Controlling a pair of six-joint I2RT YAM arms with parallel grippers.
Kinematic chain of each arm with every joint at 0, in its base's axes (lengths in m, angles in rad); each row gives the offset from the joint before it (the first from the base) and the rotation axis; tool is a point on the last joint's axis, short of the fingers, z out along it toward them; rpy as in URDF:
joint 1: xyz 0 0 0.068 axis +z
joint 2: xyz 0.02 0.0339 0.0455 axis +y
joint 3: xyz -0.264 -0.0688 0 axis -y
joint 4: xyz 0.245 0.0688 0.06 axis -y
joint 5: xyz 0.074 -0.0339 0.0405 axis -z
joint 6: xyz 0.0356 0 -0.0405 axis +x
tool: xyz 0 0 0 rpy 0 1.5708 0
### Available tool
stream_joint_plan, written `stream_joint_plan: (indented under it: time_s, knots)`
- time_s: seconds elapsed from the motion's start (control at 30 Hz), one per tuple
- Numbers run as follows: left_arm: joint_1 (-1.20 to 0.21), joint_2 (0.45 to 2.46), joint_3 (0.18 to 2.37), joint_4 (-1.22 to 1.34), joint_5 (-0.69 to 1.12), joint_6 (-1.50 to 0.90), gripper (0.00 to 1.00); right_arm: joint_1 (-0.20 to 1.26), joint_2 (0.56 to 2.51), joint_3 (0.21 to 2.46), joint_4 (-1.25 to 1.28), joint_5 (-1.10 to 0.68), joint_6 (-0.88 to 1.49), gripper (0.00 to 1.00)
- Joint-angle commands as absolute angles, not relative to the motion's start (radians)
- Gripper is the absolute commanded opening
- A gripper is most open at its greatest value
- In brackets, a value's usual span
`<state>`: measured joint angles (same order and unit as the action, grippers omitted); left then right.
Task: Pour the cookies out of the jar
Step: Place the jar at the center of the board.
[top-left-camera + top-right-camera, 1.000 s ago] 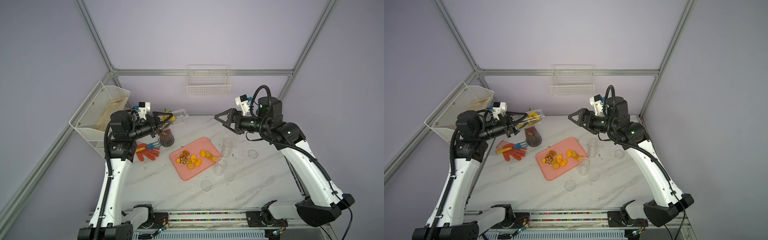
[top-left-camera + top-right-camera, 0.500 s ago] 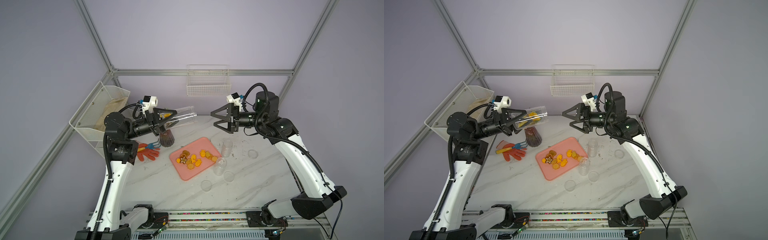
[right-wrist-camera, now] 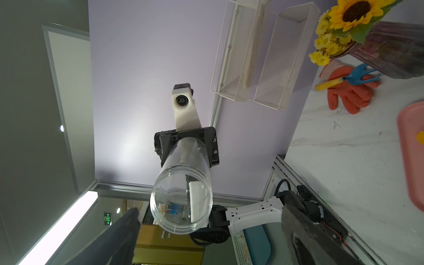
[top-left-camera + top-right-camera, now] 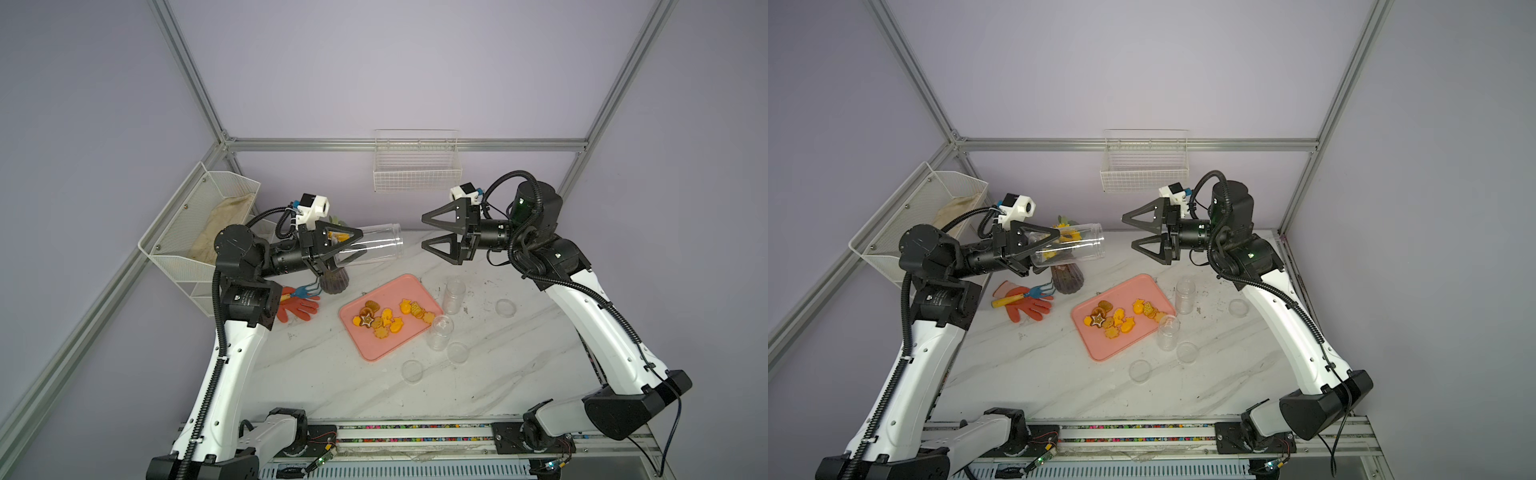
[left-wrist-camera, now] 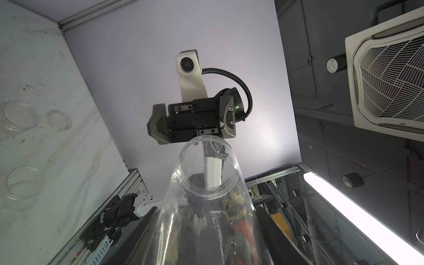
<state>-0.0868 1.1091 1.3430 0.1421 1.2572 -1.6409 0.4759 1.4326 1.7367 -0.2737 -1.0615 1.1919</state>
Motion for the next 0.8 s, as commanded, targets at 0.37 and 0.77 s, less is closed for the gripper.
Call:
stream_joint_plan:
  time_s: [0.37, 0.77]
  knots:
    - [-0.12, 1.11, 1.31, 0.173, 1.272, -1.648, 0.52, 0.555, 1.452, 1.817, -0.256, -1.073, 1.239, 0.97]
    - [-0.14, 1.123, 1.316, 0.167, 1.259, -1.635, 0.51, 0.635, 1.49, 1.859, -0.283, -1.05, 1.212, 0.98]
